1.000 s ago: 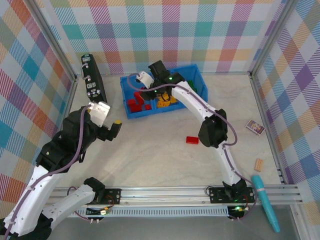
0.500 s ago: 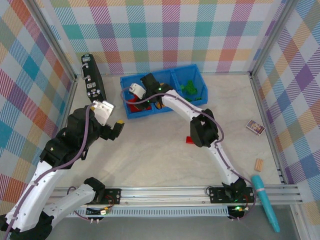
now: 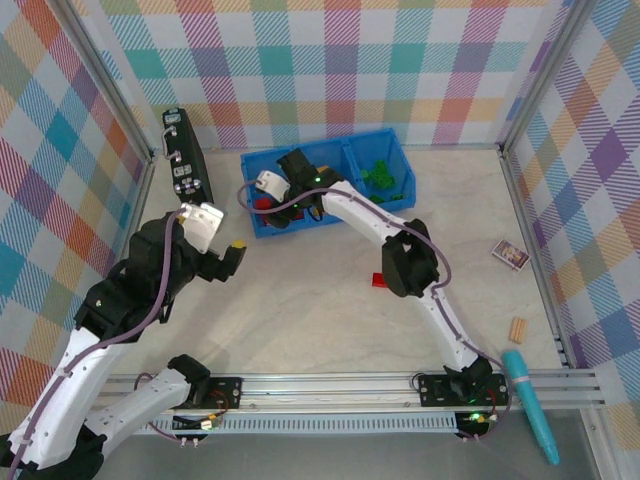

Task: Sort the legos into containers by color
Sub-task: Place the lego in the container, then pick up the lego from the center of the table.

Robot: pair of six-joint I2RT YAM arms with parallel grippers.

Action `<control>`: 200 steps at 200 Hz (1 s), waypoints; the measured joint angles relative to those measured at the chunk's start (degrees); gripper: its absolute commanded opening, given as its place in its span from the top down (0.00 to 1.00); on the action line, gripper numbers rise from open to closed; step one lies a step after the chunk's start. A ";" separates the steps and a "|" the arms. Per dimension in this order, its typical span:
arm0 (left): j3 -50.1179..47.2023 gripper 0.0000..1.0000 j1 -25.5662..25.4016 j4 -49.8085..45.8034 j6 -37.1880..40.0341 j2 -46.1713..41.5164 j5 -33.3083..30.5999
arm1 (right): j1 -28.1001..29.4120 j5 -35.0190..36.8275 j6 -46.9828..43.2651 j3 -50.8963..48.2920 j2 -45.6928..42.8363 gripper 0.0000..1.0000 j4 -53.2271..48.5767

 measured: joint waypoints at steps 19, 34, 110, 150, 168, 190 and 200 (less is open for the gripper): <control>0.00 0.00 0.00 0.00 -0.02 -0.70 0.37 | 0.00 1.81 -0.31 -7.28 -8.85 0.33 -0.68; 0.00 0.00 0.00 0.00 -0.04 -1.11 0.90 | 0.00 3.72 -1.22 -15.54 -18.78 0.32 -0.46; 0.00 0.00 0.00 0.26 -0.92 -1.70 2.38 | -3.89 3.61 -10.25 -62.73 -61.11 0.21 -0.13; -0.02 0.00 0.00 0.96 -1.11 0.04 2.58 | -8.68 3.56 -10.14 -72.26 -63.23 0.21 -2.40; -0.02 0.00 0.00 1.75 -1.14 0.37 2.58 | -9.33 4.04 -9.44 -74.69 -63.32 0.21 -1.92; -0.22 0.00 0.00 1.99 -1.29 0.57 2.58 | -9.35 4.09 -8.98 -76.54 -62.29 0.21 -1.18; -0.24 0.00 0.00 1.99 -1.31 0.50 2.58 | -9.68 4.07 -8.98 -76.78 -61.13 0.21 -0.44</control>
